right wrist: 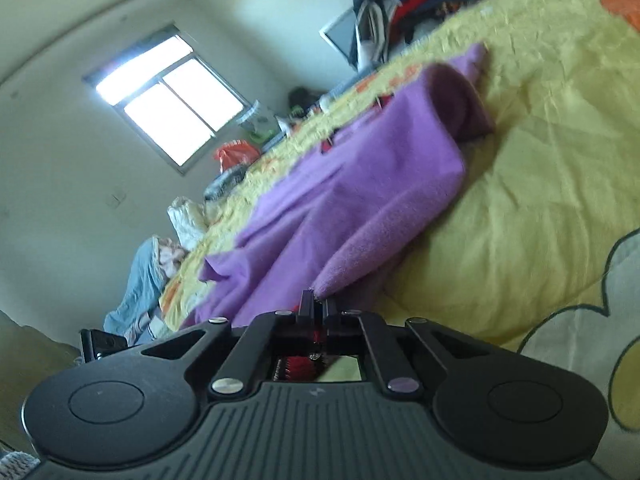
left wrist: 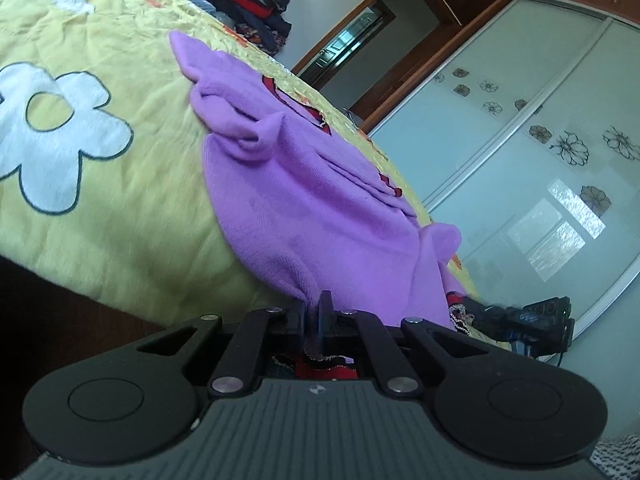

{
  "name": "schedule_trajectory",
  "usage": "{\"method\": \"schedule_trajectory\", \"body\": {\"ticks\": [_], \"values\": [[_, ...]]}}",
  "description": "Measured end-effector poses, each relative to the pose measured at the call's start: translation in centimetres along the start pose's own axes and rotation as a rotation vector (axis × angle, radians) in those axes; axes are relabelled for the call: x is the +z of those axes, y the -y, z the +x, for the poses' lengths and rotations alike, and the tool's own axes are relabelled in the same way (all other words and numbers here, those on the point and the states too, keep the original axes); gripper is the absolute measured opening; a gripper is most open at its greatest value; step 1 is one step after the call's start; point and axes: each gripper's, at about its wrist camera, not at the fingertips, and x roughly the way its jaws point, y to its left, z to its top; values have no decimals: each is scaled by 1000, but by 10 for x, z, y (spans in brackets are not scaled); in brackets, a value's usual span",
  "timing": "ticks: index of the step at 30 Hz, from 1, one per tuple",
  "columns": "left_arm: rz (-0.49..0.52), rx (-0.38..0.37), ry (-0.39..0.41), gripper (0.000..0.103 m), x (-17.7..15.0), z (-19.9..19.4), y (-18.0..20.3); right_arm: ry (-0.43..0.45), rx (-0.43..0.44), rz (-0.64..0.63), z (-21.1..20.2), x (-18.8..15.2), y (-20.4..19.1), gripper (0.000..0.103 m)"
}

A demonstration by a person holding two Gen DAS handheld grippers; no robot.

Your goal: Fold small clothes

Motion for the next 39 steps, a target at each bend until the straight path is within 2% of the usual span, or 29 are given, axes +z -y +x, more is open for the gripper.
{"method": "schedule_trajectory", "body": {"ticks": [4, 8, 12, 16, 19, 23, 26, 30, 35, 39], "values": [[-27, -29, 32, 5, 3, -12, 1, 113, 55, -4, -31, 2, -13, 3], [-32, -59, 55, 5, 9, -32, 13, 181, 92, -50, -63, 7, -39, 3], [-21, -88, 64, 5, 16, -52, 30, 208, 110, -85, -90, 4, -61, 3], [-35, -105, 51, 5, 16, -69, 41, 198, 114, -78, -106, -10, -70, 3], [-73, -105, 30, 5, 8, -80, 40, 204, 111, -46, -115, -22, -68, 3], [-195, -114, 0, 5, -5, -87, 30, 243, 132, 14, -127, -31, -60, 3], [-246, -111, 2, 5, -6, -88, 26, 263, 140, 48, -126, -30, -48, 3], [-263, -126, 55, 5, 10, -75, 20, 272, 176, 53, -104, -4, -33, 3], [-236, -160, 122, 5, 61, -37, 15, 286, 217, 86, -58, 63, -15, 3], [-226, -139, 123, 5, 115, 8, 2, 250, 147, 97, -6, 122, 7, 3]]}}
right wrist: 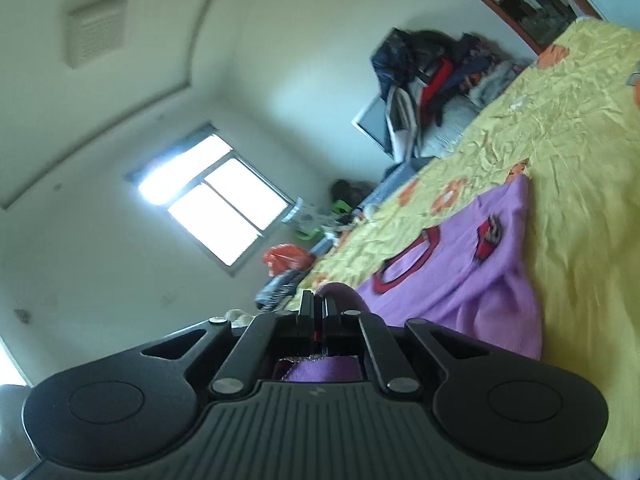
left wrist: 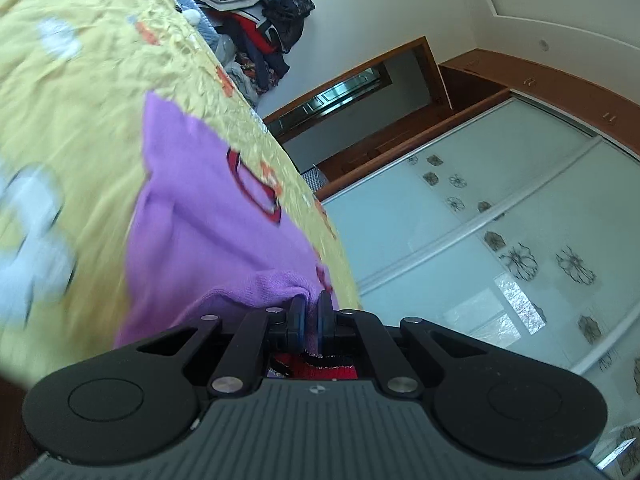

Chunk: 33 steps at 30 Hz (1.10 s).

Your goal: Fold small clothes

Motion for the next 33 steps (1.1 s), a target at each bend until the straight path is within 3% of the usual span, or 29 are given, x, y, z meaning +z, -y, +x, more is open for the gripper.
{"method": "schedule_trajectory", "body": {"ticks": [10, 18, 23, 28, 29, 31, 32, 33], "values": [[-102, 116, 36, 5, 91, 85, -47, -66, -179, 157, 114, 64, 93, 3], [-157, 153, 39, 5, 119, 120, -80, -104, -233, 202, 165, 92, 123, 3], [-178, 198, 12, 5, 136, 142, -92, -142, -333, 183, 192, 101, 141, 4], [-199, 253, 11, 5, 143, 155, -109, -204, -345, 205, 215, 104, 158, 6], [-206, 250, 6, 5, 143, 155, -112, -230, -362, 212, 219, 104, 160, 12], [-249, 246, 8, 7, 141, 149, -118, -239, -363, 201, 216, 105, 157, 41], [-252, 239, 14, 10, 140, 142, -118, -237, -340, 170, 211, 106, 151, 61], [-231, 252, 27, 14, 139, 133, -114, -227, -340, 113, 205, 107, 140, 72]]}}
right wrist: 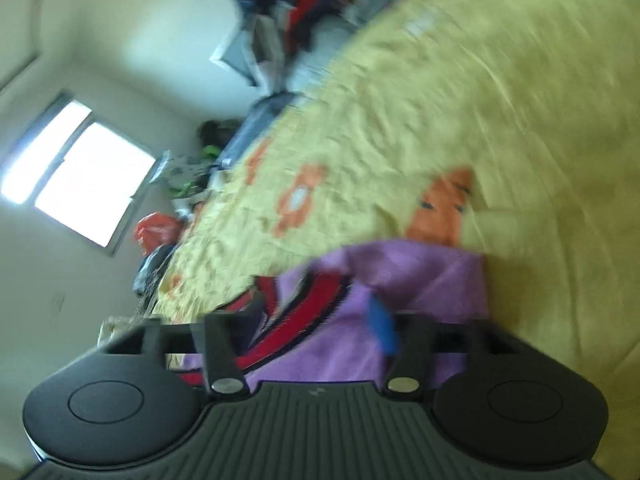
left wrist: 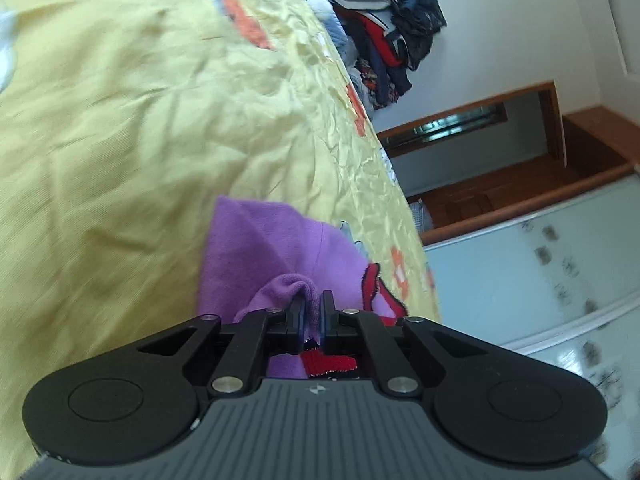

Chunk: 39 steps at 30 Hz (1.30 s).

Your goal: Fold small clothes

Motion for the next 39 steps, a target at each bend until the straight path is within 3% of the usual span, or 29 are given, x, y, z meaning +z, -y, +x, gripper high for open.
{"method": "schedule_trajectory", "body": {"ticks": [2, 5, 6, 8, 10, 16, 17, 18, 19, 20, 22, 24, 28, 30, 33, 35, 36, 39], "values": [[59, 53, 26, 34, -4, -22, 7, 24, -39, -128, -20, -6, -19, 73], [197, 95, 47, 41, -18, -55, 31, 23, -82, -296, -50, -27, -45, 73], [247, 100, 33, 44, -27, -61, 42, 20, -102, -340, -59, -37, -51, 72], [373, 131, -24, 60, -52, -65, 66, 18, -176, -415, -76, -56, -60, 72], [471, 215, -64, 65, -82, -66, 81, 17, -206, -465, -95, -77, -60, 73], [527, 343, -120, 76, -128, -79, 64, -35, -281, -495, -119, -120, -41, 72], [520, 348, -116, 78, -130, -80, 61, -64, -250, -487, -117, -123, -38, 71], [517, 331, -109, 78, -130, -81, 58, -111, -223, -472, -110, -125, -34, 55], [508, 318, -106, 76, -130, -80, 56, -122, -224, -478, -105, -130, -33, 37], [496, 305, -101, 58, -127, -77, 55, -125, -235, -484, -101, -133, -33, 12], [414, 275, -147, 12, -119, -68, 45, -83, -224, -488, -106, -135, -38, 9], [392, 245, -156, 11, -112, -68, 41, -20, -199, -491, -122, -133, -49, 7], [473, 196, -155, 7, -114, -94, 57, 29, -117, -542, -157, -128, -77, 5], [500, 206, -169, 6, -116, -102, 56, -5, -175, -566, -156, -131, -72, 4], [507, 236, -220, 4, -122, -107, 41, -66, -276, -481, -152, -132, -29, 4], [505, 245, -232, 5, -125, -113, 32, -111, -290, -465, -153, -131, -17, 5], [497, 243, -230, 6, -124, -116, 30, -106, -317, -469, -156, -129, -20, 6], [521, 285, -197, 9, -116, -126, 37, 21, -404, -580, -170, -124, -53, 9]]}}
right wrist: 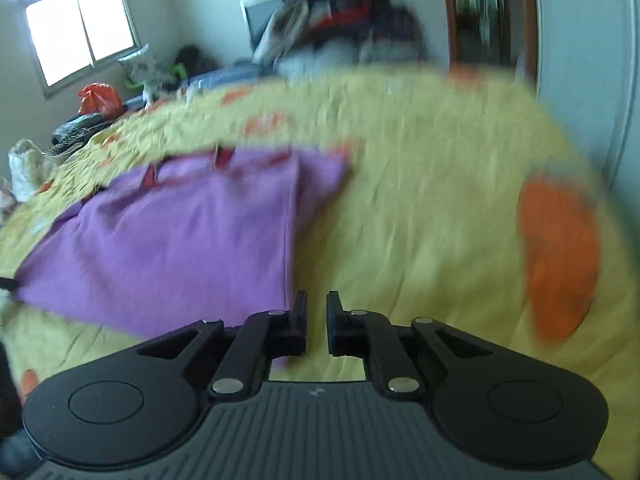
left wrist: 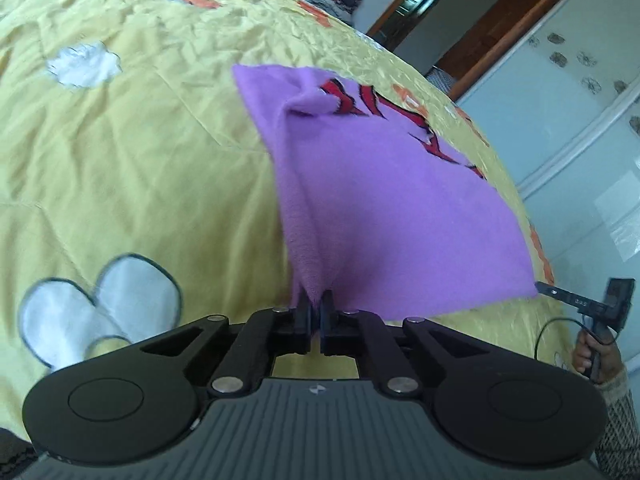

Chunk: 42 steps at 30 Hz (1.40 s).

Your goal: Fold small clothes

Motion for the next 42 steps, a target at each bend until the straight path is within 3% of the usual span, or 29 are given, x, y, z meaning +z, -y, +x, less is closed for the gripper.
{"method": "schedule_trajectory", "body": {"ticks": [3, 4, 5, 6, 7, 8, 9, 12, 13, 16, 21, 22, 24, 25, 27, 31, 32, 33, 34, 35, 37, 38, 39, 42], "values": [[127, 129, 58, 10, 10, -20, 29, 40, 48, -86, 0, 21, -32, 10], [141, 134, 81, 17, 15, -24, 40, 34, 54, -99, 9, 28, -43, 11], [165, 135, 109, 30, 20, -25, 54, 36, 60, -118, 20, 34, -57, 17], [194, 133, 128, 38, 26, -21, 70, 40, 66, -150, 35, 41, -69, 27], [226, 124, 133, 51, 30, -12, 85, 35, 63, -182, 52, 48, -81, 34], [270, 119, 133, 56, 35, 3, 101, 25, 60, -194, 71, 57, -89, 48], [313, 134, 128, 57, 39, 21, 115, 22, 70, -175, 91, 67, -94, 53], [375, 256, 109, 57, 57, 86, 133, -41, 130, -95, 149, 89, -99, 53], [370, 300, 105, 57, 65, 104, 131, -48, 115, -90, 164, 92, -102, 53], [272, 333, 131, 57, 87, 129, 103, -102, 67, -78, 200, 92, -96, 53], [134, 338, 187, 55, 123, 125, 39, -44, 34, -26, 193, 86, -57, 52], [110, 334, 199, 48, 130, 120, 30, -40, 47, -13, 191, 86, -50, 52], [46, 321, 204, 46, 139, 108, 19, -52, -38, -33, 183, 86, -46, 53], [31, 355, 222, 49, 140, 99, 21, -41, -90, -33, 178, 87, -44, 53], [57, 304, 254, 57, 133, 81, 37, -10, -50, -11, 163, 87, -42, 55], [179, 177, 207, 77, 93, 83, 100, -39, 134, -64, 159, 75, -77, 59], [209, 161, 190, 77, 80, 89, 113, -56, 120, -142, 162, 69, -88, 61], [244, 156, 165, 77, 67, 96, 123, -54, 15, -248, 168, 63, -97, 65], [275, 183, 138, 78, 54, 104, 127, -16, -58, -312, 170, 58, -91, 80], [286, 229, 128, 78, 43, 109, 125, -15, -92, -269, 173, 60, -72, 103], [365, 252, 186, 78, 19, 104, 113, -77, -25, -66, 176, 71, -24, 103], [397, 309, 183, 79, 11, 102, 112, -57, -81, -69, 169, 72, -18, 103], [411, 312, 183, 79, 6, 96, 109, -44, -123, -84, 160, 72, -17, 101], [338, 312, 192, 78, 7, 70, 113, 8, 30, -13, 114, 59, -28, 93]]}}
